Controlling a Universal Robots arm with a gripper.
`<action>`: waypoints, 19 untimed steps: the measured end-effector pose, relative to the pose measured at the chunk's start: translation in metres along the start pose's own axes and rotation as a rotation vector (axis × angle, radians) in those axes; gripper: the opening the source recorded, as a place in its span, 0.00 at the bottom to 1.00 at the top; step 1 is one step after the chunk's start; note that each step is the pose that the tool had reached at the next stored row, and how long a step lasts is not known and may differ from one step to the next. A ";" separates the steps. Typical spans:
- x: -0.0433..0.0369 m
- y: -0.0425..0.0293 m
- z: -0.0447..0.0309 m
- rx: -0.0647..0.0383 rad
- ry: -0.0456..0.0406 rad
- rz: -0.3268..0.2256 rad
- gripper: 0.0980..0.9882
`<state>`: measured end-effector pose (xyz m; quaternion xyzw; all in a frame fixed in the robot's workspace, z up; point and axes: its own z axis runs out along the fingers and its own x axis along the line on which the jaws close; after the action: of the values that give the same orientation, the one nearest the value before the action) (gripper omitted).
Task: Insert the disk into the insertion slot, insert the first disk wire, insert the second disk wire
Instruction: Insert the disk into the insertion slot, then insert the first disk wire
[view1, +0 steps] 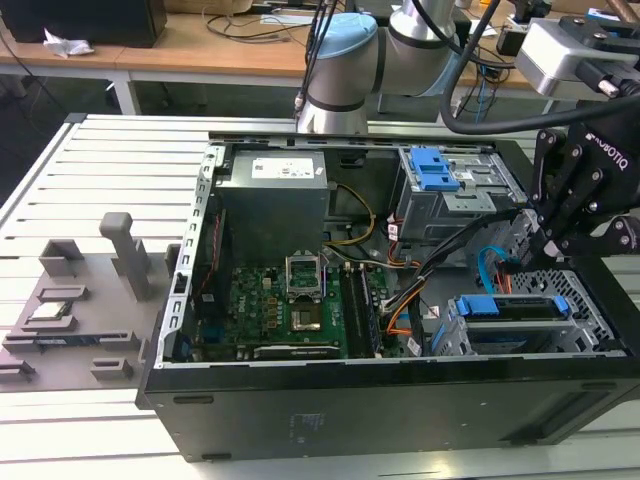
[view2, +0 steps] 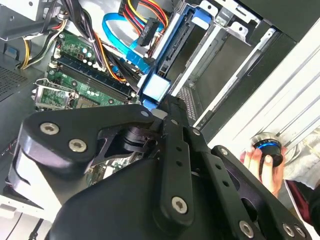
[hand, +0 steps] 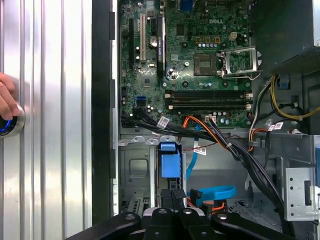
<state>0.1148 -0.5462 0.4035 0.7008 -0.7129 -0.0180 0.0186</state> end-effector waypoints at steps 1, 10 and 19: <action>0.0000 0.0000 0.0000 0.000 0.0002 0.000 0.01; -0.0078 -0.0171 0.0003 -0.001 0.0009 0.000 0.01; -0.0368 -0.0227 0.0141 -0.002 0.0010 0.000 0.01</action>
<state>0.1373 -0.5099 0.3882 0.7008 -0.7128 -0.0183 0.0196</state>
